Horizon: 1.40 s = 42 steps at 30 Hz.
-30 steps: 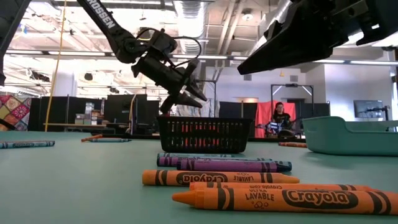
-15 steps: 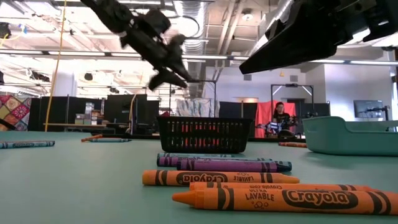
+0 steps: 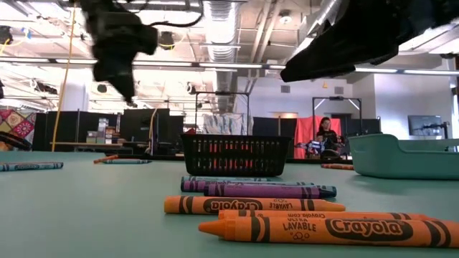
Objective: Sort crayons
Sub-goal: Put the orange crayon into the orange bin
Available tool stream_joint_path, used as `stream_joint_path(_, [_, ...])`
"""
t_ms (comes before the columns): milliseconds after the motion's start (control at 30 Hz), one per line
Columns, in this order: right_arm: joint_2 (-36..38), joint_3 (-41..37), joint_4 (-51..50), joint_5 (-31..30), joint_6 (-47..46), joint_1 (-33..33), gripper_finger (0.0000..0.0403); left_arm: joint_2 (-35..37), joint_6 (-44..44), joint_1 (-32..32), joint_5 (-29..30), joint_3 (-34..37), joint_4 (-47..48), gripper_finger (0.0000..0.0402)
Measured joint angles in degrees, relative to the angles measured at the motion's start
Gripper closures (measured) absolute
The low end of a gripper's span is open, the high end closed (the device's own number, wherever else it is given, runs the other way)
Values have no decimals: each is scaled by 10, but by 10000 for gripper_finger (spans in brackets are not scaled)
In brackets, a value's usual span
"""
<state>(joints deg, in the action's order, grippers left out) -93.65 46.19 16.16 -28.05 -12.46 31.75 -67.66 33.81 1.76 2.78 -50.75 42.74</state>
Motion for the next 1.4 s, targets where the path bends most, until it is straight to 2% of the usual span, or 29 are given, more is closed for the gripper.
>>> stream_joint_path(133, [0, 0, 12, -1, -13, 0, 291, 3, 124, -109, 4, 40, -4, 292])
stream_joint_path(300, [0, 0, 36, -3, -17, 0, 291, -21, 280, -230, 9, 41, -26, 292])
stream_joint_path(467, [0, 0, 39, -3, -17, 0, 291, -66, 409, -324, -8, 21, -37, 292])
stream_joint_path(567, [0, 0, 38, -3, -16, 0, 291, -102, 469, -361, -39, 14, -39, 292])
stream_joint_path(800, [0, 0, 38, -2, -12, 0, 291, -178, 500, -383, -80, 6, -37, 292])
stream_joint_path(1000, [0, 0, 36, -2, -2, 0, 291, -213, 505, -383, -103, 6, -41, 292])
stream_joint_path(1233, [0, 0, 36, 0, 9, 0, 291, -215, 512, -387, -71, 6, -37, 292])
stream_joint_path(1400, [0, 0, 34, 0, 9, 0, 291, -215, 549, -406, -68, 6, -38, 292])
